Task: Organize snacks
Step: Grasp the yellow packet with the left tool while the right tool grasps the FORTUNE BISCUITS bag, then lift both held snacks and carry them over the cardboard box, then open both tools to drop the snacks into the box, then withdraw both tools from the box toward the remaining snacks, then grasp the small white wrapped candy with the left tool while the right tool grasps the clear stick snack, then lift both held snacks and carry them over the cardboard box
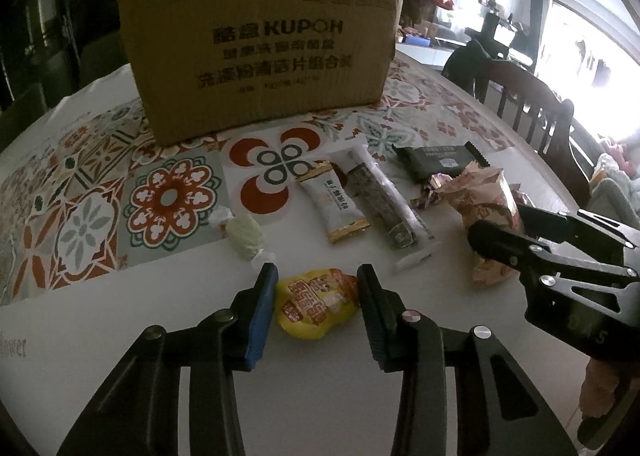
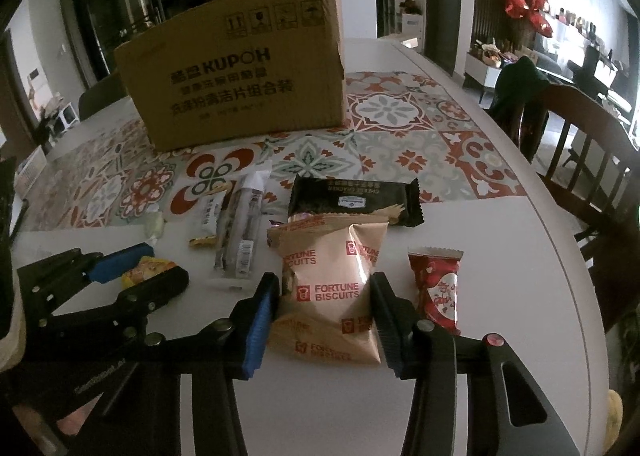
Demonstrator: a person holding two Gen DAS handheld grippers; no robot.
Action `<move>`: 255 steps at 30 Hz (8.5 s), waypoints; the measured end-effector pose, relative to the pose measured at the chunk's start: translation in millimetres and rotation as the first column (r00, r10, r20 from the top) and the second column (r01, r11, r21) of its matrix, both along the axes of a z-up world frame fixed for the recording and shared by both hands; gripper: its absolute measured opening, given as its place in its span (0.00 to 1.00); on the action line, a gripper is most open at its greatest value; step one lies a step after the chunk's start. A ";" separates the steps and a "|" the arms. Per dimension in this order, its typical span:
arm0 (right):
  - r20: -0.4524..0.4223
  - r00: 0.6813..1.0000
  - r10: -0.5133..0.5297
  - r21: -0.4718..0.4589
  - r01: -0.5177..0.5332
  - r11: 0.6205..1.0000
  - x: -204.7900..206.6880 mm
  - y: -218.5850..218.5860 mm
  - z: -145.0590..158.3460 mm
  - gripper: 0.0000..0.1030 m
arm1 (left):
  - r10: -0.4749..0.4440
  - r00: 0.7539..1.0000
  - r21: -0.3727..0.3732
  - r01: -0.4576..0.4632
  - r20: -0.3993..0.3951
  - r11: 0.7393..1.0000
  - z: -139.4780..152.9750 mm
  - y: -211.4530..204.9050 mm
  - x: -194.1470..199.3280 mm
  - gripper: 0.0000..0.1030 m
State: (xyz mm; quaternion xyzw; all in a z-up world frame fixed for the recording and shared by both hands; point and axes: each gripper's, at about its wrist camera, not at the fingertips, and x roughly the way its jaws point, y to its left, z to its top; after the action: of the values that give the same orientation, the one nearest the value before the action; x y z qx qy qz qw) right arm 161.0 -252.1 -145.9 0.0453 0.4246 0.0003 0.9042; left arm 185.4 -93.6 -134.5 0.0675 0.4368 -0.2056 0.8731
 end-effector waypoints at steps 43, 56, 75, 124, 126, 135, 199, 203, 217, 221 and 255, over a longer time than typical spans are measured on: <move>0.303 0.951 0.057 0.019 -0.066 0.998 13.9 12.7 115.5 0.46 | 0.067 0.942 -0.145 -0.019 0.330 0.989 139.3 23.4 9.1 0.39; 0.339 0.938 0.072 0.030 -0.087 0.996 55.3 12.1 137.5 0.46 | 0.097 0.915 -0.134 -0.048 0.392 0.990 163.9 25.5 46.8 0.39; 0.351 0.930 0.106 0.007 -0.116 0.993 119.5 16.2 166.4 0.46 | 0.117 0.905 -0.118 -0.075 0.409 0.990 185.1 23.6 109.6 0.39; 0.323 0.944 0.065 -0.045 -0.054 0.998 120.1 25.7 147.2 0.69 | 0.211 0.910 -0.090 -0.191 0.357 0.977 165.2 43.4 103.2 0.80; 0.324 0.944 0.067 -0.038 -0.058 0.998 116.3 25.8 146.8 0.69 | 0.212 0.908 -0.083 -0.196 0.361 0.977 164.8 44.2 97.9 0.80; 0.310 0.949 0.063 -0.005 -0.064 0.998 96.5 23.8 137.5 0.69 | 0.209 0.909 -0.081 -0.193 0.360 0.978 160.7 47.1 72.6 0.80; -0.027 0.991 0.128 0.043 -0.126 0.991 58.1 35.6 5.7 0.43 | 0.142 0.990 0.003 -0.142 -0.005 0.990 14.1 38.4 41.8 0.72; -0.040 0.991 0.129 0.053 -0.126 0.991 61.8 36.4 1.8 0.40 | 0.148 0.988 -0.009 -0.148 -0.035 0.989 8.4 37.3 48.0 0.66; -0.070 0.988 0.136 0.059 -0.132 0.990 73.6 43.6 -8.5 0.35 | 0.144 0.986 -0.007 -0.145 -0.080 0.989 -5.1 28.9 60.6 0.50; -0.079 0.987 0.142 0.077 -0.136 0.988 76.4 44.0 -11.3 0.28 | 0.139 0.986 -0.012 -0.140 -0.088 0.990 -7.3 28.0 60.5 0.42; 0.075 0.991 0.107 0.111 -0.115 0.987 56.4 35.0 41.4 0.22 | 0.092 0.993 -0.107 -0.083 0.076 0.991 55.6 30.9 38.0 0.19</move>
State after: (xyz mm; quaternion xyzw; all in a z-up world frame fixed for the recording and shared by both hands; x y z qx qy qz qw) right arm 217.4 -217.1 -104.5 0.0737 0.3943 0.0766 0.9128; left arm 223.4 -62.7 -78.9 0.0111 0.3926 -0.1865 0.9005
